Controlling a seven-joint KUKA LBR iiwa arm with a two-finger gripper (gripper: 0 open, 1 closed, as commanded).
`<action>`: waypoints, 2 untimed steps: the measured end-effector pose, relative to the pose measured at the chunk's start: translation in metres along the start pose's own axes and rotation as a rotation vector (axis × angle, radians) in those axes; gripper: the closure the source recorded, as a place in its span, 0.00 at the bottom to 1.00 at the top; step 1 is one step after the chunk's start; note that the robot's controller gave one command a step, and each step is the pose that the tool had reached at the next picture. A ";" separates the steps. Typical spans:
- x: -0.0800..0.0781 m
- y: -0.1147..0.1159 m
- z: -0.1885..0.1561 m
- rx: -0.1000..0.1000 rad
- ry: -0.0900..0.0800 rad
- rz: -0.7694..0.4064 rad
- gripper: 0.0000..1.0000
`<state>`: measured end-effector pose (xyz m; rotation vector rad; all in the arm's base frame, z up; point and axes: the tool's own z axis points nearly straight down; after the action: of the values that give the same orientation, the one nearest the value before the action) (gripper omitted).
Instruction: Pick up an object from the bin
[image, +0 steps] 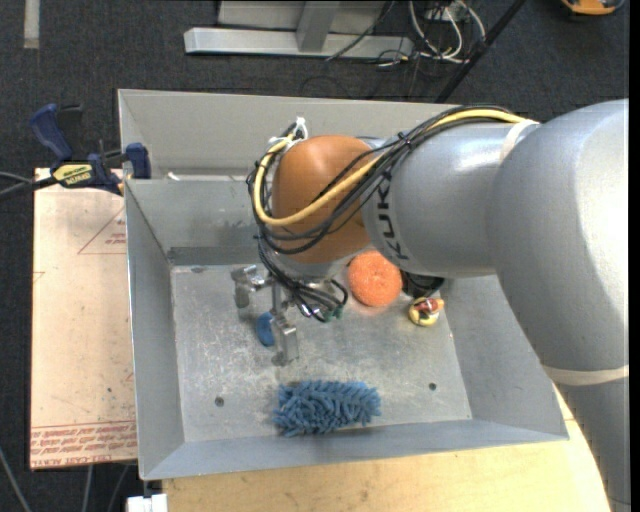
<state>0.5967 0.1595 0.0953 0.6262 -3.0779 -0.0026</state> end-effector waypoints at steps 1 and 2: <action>0.009 -0.013 -0.006 -0.001 -0.003 -0.102 0.00; 0.011 -0.018 0.007 -0.001 -0.002 0.115 0.00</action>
Offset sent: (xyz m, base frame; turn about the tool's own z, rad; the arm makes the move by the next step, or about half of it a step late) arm -0.0029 -0.0297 -0.0253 -0.1877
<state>0.5936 0.1386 0.0879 0.4491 -3.1103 -0.0053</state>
